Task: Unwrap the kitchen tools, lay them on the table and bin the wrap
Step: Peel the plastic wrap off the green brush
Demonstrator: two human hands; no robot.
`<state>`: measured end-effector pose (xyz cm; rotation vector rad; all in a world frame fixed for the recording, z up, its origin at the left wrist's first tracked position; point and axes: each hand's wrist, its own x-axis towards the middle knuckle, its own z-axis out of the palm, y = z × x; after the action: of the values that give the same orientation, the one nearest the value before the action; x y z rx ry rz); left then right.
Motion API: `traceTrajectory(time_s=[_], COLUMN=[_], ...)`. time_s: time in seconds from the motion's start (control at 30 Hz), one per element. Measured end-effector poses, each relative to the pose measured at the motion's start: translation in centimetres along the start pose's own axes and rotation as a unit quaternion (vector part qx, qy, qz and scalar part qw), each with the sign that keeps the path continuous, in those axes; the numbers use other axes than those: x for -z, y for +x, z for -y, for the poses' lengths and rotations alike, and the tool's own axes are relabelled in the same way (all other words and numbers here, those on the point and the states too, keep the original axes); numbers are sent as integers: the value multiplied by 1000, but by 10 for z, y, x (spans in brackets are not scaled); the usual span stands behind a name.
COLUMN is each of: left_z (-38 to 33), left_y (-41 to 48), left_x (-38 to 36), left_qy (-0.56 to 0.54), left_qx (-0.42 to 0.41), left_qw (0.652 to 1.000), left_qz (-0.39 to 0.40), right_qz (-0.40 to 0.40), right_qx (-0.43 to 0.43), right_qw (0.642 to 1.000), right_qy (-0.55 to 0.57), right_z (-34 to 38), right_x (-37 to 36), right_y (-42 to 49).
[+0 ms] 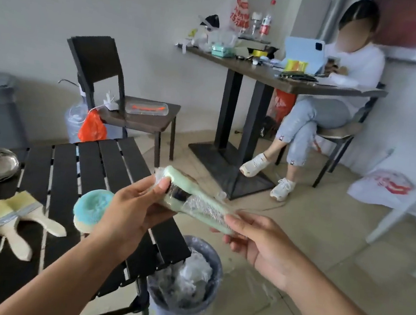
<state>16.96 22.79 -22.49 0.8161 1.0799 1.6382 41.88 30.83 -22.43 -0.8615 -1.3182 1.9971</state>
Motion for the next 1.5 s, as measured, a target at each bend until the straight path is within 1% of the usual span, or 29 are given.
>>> traceTrajectory(time_s=[0.07,0.17,0.27,0.33,0.43,0.47,0.57,0.63,0.67,0.7,0.77,0.83,0.9,1.0,1.1,1.23,1.3,1.4,1.5], left_z=[2,7,11,14,16,17,24,28,30,30,28,25,22,22,23,20,17,13,9], left_y=[1,-2,-7,-9,-11,-11,-15,-20,-24,-27,-32,-35,-37,-39,-39,-40,-39,-38,-39], left_x=[-3,-6,-3,-1,-3,-5,-14,-22,-27,-32,-43,-52,-56,-56,-51,-49,-48,-46,-45], left_qy=[4,37,108,166,295,316,329,368,382,384,347,301,289,293,310,303,331,371,342], left_qx=[7,22,30,30,13,13,42,56,51,36,-15,-62,-85,-95,-112,-130,-132,-112,-97], left_qw=[1000,999,991,983,952,944,931,908,902,906,931,948,950,950,943,942,932,920,933], left_qz=[1,22,67,77,85,97,153,194,196,178,111,82,81,47,50,66,65,54,56], right_qz=[-36,-60,-73,-67,-66,-63,-40,-18,-9,-6,-15,-16,-8,12,40,79,76,63,64], right_qx=[19,47,75,88,94,94,94,102,107,111,115,119,122,114,95,77,74,63,58], right_qw=[998,995,992,990,987,987,989,991,993,993,993,992,990,990,989,988,988,990,991], right_qy=[40,63,74,88,113,117,110,80,57,35,-1,-42,-65,-81,-102,-110,-109,-111,-107], right_z=[-3,-7,-4,-1,-2,-3,-4,-1,0,0,0,-5,-8,-8,-5,-3,-5,-6,-6], right_x=[5,14,22,26,29,28,25,23,22,21,17,13,8,5,5,6,6,9,11], right_y=[1,1,1,1,3,2,2,1,0,0,-2,-2,-3,-5,-5,-5,-4,-3,-3])
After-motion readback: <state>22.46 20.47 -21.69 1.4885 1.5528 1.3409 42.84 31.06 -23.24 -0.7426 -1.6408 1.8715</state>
